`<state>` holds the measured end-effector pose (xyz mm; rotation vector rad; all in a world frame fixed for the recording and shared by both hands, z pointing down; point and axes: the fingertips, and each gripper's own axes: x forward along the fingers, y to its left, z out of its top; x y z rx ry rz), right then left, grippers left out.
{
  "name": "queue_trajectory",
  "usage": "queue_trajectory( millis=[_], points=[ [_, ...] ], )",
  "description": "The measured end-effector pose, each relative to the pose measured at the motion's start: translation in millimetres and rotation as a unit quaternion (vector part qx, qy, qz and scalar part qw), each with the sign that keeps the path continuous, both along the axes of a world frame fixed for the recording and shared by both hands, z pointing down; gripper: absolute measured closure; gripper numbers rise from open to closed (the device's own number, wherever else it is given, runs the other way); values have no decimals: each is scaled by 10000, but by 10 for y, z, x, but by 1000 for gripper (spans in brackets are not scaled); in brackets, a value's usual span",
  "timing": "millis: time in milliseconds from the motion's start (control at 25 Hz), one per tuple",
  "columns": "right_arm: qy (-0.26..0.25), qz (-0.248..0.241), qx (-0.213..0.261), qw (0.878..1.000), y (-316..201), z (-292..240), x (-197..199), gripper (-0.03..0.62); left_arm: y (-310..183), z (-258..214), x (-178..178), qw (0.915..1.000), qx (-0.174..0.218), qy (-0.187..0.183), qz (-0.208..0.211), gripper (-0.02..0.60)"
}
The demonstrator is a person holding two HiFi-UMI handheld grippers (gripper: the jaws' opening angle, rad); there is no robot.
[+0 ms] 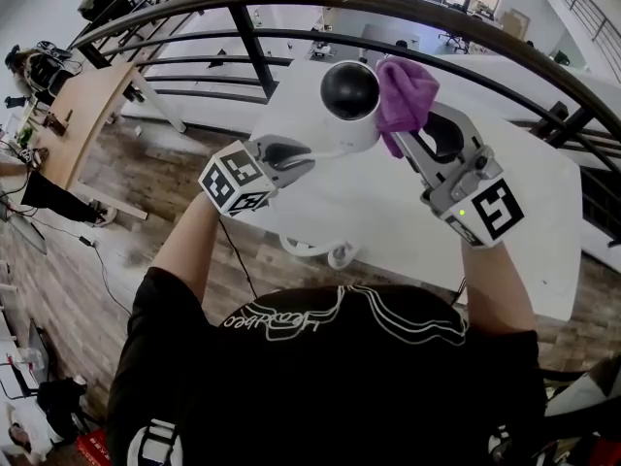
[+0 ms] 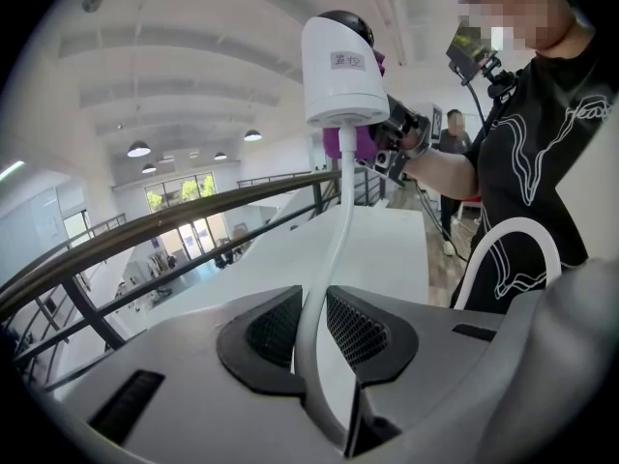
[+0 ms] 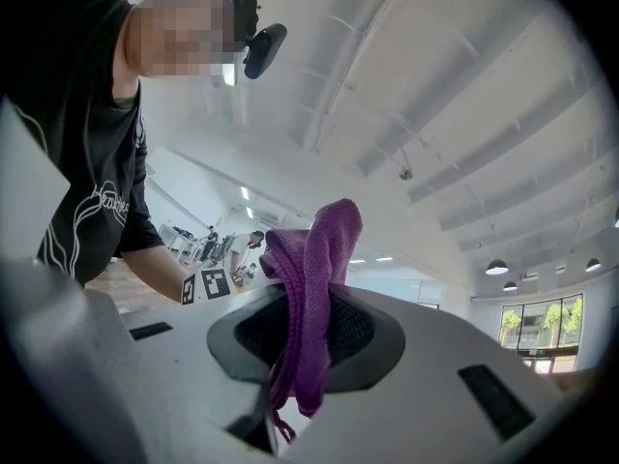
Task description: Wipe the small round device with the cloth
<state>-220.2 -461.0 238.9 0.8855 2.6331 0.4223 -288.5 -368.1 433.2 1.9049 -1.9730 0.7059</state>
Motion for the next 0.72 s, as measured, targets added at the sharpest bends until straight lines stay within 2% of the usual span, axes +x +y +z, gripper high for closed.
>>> queue_trajectory(
  millis=[360, 720],
  points=[
    [-135, 74, 516, 9985, 125, 206, 164, 526, 13, 9, -1, 9999, 75, 21, -139, 508],
    [152, 54, 667, 9976, 221, 473, 238, 526, 38, -3, -31, 9979, 363, -143, -522, 497]
  ],
)
